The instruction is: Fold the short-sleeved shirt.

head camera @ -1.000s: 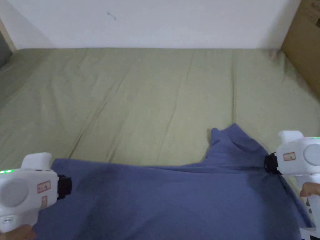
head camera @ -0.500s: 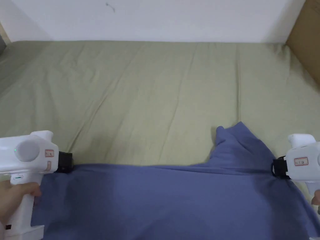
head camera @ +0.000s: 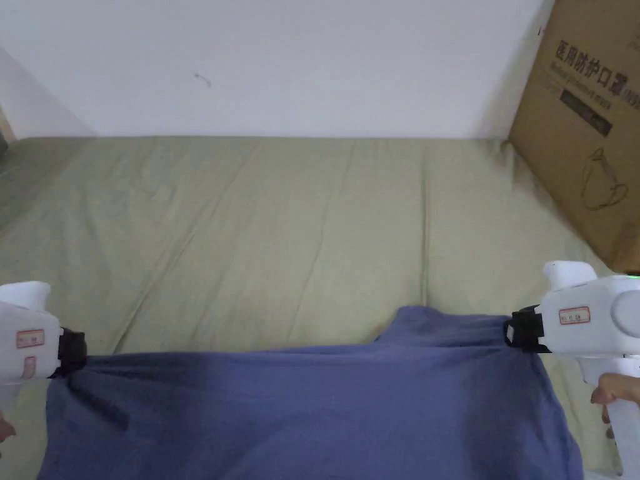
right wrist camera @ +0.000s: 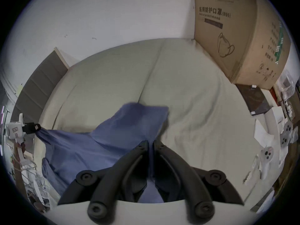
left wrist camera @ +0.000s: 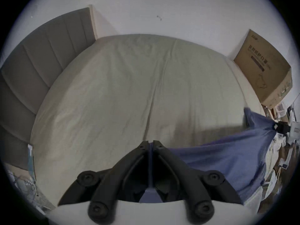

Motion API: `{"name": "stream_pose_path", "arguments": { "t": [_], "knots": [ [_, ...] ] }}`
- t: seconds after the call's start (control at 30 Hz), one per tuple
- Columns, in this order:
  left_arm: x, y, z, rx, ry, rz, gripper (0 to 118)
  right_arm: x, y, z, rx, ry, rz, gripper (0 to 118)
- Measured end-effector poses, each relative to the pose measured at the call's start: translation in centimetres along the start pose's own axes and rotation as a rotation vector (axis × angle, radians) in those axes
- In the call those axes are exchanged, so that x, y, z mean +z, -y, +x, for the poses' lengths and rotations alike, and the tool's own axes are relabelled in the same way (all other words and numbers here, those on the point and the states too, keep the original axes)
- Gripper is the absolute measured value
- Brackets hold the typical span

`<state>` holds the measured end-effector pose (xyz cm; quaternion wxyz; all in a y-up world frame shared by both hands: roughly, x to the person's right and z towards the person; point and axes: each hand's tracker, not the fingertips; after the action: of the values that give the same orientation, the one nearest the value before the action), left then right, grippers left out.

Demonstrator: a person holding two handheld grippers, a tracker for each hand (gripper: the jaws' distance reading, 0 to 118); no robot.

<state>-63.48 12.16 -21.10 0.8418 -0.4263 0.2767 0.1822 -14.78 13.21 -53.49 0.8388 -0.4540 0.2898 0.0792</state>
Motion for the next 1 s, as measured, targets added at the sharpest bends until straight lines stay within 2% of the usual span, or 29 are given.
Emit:
{"name": "stream_pose_path", "arguments": {
  "t": [0.07, 0.17, 0.3, 0.37, 0.43, 0.57, 0.6, 0.63, 0.67, 0.7, 0.73, 0.77, 0.8, 0.9, 1.0],
  "knots": [
    [2.5, 1.7, -0.8, 0.007, 0.004, 0.020, 3, 2.7, 1.8, -0.3, 0.025, 0.005, 0.018, 6],
    [5.6, 5.1, -1.7, 0.009, -0.001, 0.034, 3, 6.2, 5.3, -0.1, 0.012, -0.027, 0.027, 6],
    [8.0, 10.9, -2.7, 0.018, 0.011, 0.007, 3, 9.0, 12.0, 0.0, 0.042, -0.012, -0.041, 6],
    [8.4, 13.8, -2.7, -0.002, -0.001, -0.028, 3, 9.6, 15.7, 0.1, 0.064, -0.011, -0.095, 6],
    [8.3, 16.7, -2.8, -0.031, -0.029, -0.077, 3, 8.6, 18.9, 1.1, 0.049, 0.003, -0.156, 6],
    [7.7, 20.3, -3.6, 0.018, -0.020, -0.103, 5, 6.9, 23.4, 1.4, 0.030, 0.026, -0.209, 6],
    [7.6, 20.8, -3.8, 0.020, -0.019, -0.103, 9, 6.6, 24.1, 1.5, 0.026, 0.030, -0.211, 6],
    [7.6, 21.2, -3.8, 0.033, -0.028, -0.098, 19, 6.3, 24.6, 1.5, 0.021, 0.035, -0.210, 6],
    [7.7, 21.3, -4.0, 0.037, -0.045, -0.092, 44, 6.2, 24.8, 1.5, 0.013, 0.035, -0.206, 6],
    [7.8, 21.3, -4.2, 0.033, -0.073, -0.085, 65, 6.1, 25.0, 1.6, 0.014, 0.035, -0.196, 12],
    [7.9, 21.2, -4.3, 0.028, -0.107, -0.082, 84, 6.1, 25.0, 1.5, 0.016, 0.041, -0.194, 26],
    [8.1, 21.1, -4.4, 0.032, -0.125, -0.085, 99, 6.2, 24.9, 1.3, 0.019, 0.052, -0.196, 52],
    [8.6, 21.0, -4.7, 0.044, -0.114, -0.079, 103, 6.6, 24.6, 0.8, 0.032, 0.066, -0.197, 62],
    [10.4, 20.5, -4.7, 0.082, -0.071, -0.023, 103, 7.8, 23.8, -0.2, 0.068, 0.084, -0.171, 62],
    [11.7, 19.8, -3.5, 0.058, -0.047, 0.011, 101, 8.9, 22.5, -2.1, 0.122, 0.101, -0.103, 62]
  ]
}}
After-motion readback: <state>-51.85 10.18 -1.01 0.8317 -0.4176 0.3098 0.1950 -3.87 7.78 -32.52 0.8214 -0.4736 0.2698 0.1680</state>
